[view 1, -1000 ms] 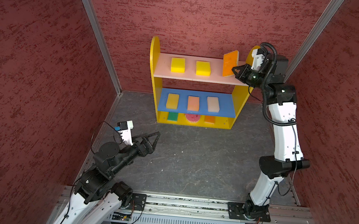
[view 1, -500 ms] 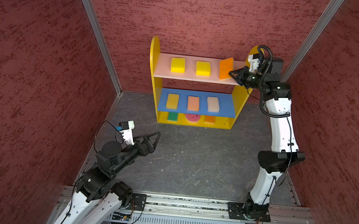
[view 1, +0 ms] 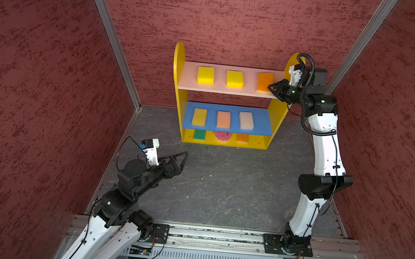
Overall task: Place and organize the cleaning sponges onto the shelf
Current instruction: 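Lower the sponge onto the pink shelf beside the yellow sponges, open right gripper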
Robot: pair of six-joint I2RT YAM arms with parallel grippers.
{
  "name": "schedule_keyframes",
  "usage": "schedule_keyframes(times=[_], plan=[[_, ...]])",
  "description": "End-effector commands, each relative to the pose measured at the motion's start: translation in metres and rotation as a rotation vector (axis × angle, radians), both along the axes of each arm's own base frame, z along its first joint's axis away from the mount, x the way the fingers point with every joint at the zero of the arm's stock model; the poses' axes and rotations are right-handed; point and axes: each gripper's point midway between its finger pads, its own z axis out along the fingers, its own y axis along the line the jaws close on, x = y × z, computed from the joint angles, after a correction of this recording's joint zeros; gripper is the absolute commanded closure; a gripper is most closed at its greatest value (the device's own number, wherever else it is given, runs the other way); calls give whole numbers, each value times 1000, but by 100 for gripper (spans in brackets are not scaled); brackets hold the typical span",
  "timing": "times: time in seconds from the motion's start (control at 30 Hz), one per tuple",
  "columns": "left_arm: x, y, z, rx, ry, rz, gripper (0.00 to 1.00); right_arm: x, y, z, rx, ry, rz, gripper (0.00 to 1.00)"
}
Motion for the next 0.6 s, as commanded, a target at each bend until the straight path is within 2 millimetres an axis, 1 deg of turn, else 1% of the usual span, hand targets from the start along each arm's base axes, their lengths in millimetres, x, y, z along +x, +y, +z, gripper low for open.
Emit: schedule_keyframes(times=[0.0, 0.2, 0.3, 0.4, 0.57], plan=[[3, -2, 3, -22, -10, -4, 0, 4, -21, -19, -100, 43, -79, 71], [7, -8, 1, -35, 8, -19, 0, 3, -31, -19, -142, 38, -125, 49], [8, -10, 1, -38, 11, -28, 0, 1, -36, -15, -157, 32, -150, 42], [9, -10, 2, -40, 8, -29, 0, -4, -34, -6, -150, 9, -146, 41], [9, -12, 6, -44, 0, -37, 0, -26, -14, 25, -130, -63, -93, 41]])
